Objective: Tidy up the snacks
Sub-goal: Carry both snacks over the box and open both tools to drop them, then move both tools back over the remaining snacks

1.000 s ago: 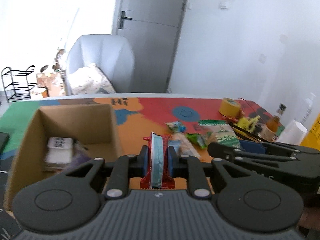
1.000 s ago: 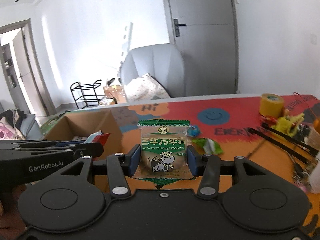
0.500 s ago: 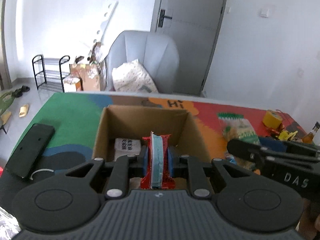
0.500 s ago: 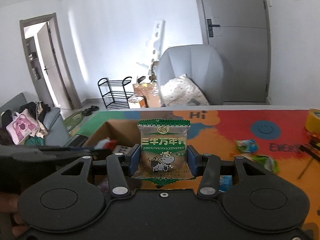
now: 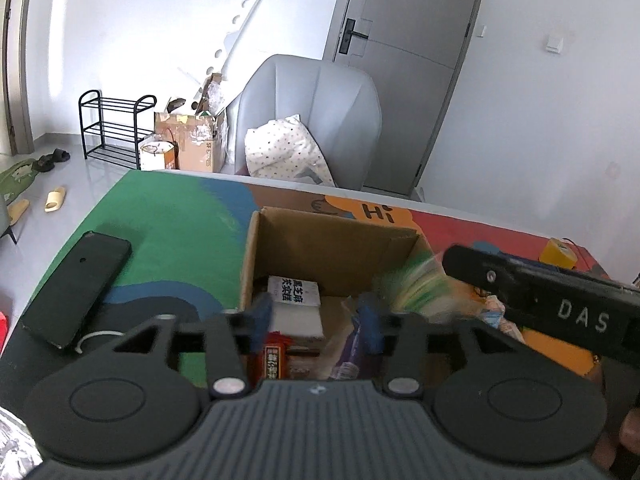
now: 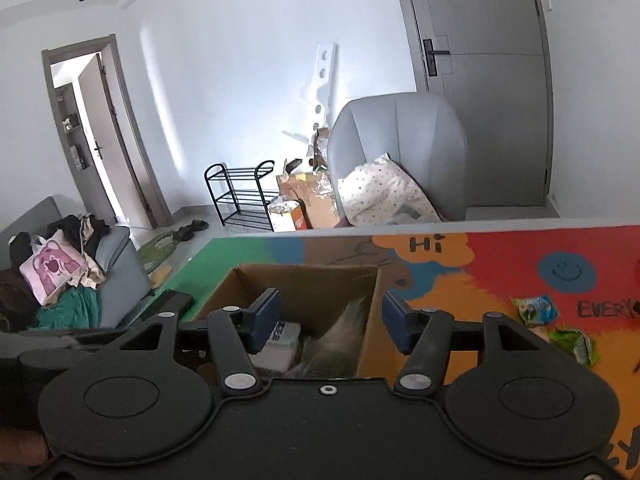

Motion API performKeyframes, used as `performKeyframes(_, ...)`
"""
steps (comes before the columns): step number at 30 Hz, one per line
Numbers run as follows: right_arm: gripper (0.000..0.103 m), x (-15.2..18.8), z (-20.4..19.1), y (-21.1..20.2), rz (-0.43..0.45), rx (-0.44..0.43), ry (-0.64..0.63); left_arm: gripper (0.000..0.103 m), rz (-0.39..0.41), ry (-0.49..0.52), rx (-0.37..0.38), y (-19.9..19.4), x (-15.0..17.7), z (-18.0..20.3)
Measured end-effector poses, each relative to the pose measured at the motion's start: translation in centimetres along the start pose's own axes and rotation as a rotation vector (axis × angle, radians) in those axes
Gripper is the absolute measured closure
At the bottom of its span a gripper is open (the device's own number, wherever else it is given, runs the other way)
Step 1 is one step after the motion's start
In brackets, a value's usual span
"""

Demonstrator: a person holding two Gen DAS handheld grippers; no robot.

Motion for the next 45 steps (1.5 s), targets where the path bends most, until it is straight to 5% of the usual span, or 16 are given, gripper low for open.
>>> performKeyframes(6, 0.042, 0.9, 1.4, -1.7, -0.005, 0.033, 0.038, 0.015, 0.034, 0.014, -0.007, -0.6, -0.2, 0.4)
performKeyframes(12, 0.034, 1.8, 4.1, -3.7, -0.009, 0.076, 0.073, 0.007, 0.042, 0.035, -0.013, -1.0, -0.2, 1.7)
performKeyframes(18, 0.020, 2.5, 6.2, -5.8, 0.017, 0.114, 0.095, 0.004, 0.030, 0.066, 0.014, -0.6, 0.1, 4.4)
performKeyframes(28, 0.016, 3.4, 11.6, -8.8, 0.041, 0.187, 0.150, 0.002, 0.025, 0.138, 0.077, -0.6, 0.7, 10.4)
performKeyframes(45, 0.039, 5.5, 18.8, -9.7, 0.026, 0.216, 0.249, 0.007, -0.001, 0.187, 0.121, 2.6, 1.7, 17.7)
Point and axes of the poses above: each gripper's, at about its wrist camera, not at the fingertips, and y roughly the way its jaws point, z to its right, x to its underside, the point moved 4 cm from there along y, roughly the way its jaws point, and after that the axes turned 1 degree about x, right-handed, at the moved point
